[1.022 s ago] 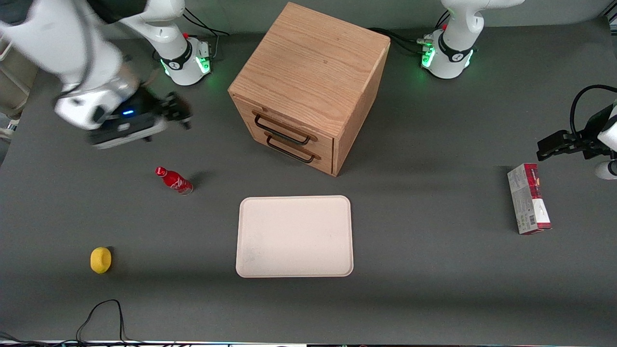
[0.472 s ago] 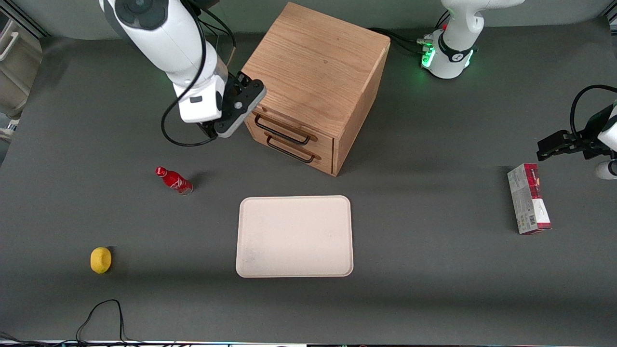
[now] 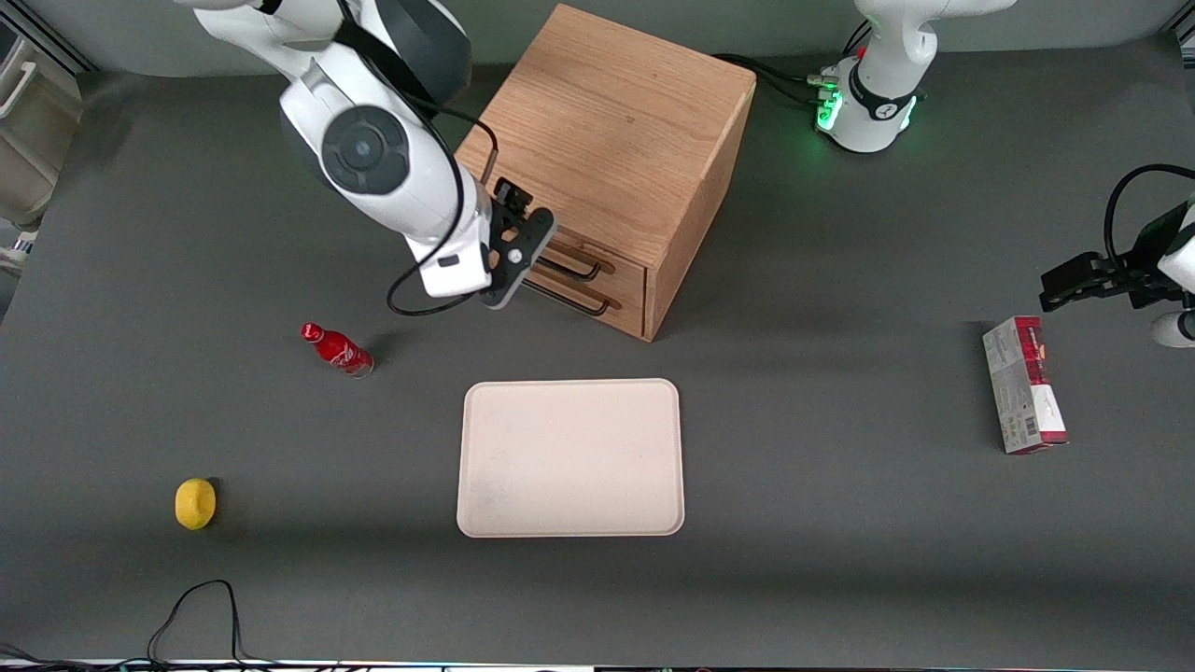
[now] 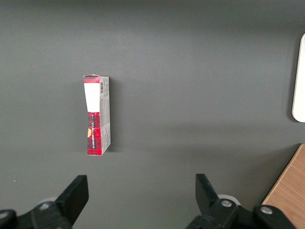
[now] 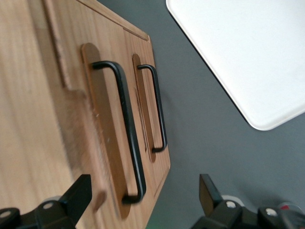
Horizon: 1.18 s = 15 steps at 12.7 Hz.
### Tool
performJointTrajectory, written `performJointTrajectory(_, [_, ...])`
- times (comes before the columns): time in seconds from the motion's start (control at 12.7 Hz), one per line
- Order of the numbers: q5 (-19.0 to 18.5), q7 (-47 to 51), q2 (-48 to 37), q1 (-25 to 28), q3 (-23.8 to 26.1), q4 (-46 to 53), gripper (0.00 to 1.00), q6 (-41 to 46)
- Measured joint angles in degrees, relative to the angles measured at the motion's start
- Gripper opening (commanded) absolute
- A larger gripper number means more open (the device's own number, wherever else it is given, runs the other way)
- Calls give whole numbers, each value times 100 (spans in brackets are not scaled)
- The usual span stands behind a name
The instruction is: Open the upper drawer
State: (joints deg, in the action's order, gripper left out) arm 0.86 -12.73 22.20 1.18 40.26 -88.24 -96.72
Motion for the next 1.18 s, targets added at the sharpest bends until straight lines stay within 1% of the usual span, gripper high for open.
performJointTrajectory(0.24, [0, 0, 172, 25, 4, -178, 100, -269])
performJointTrajectory(0.71, [-27, 0, 241, 44, 5, -326, 100, -583])
performJointTrajectory(0.94, [-200, -1, 421, 44, 1, -412, 100, -891])
performJointTrajectory(1.18, [-378, -10, 549, 43, -1, -407, 100, -996])
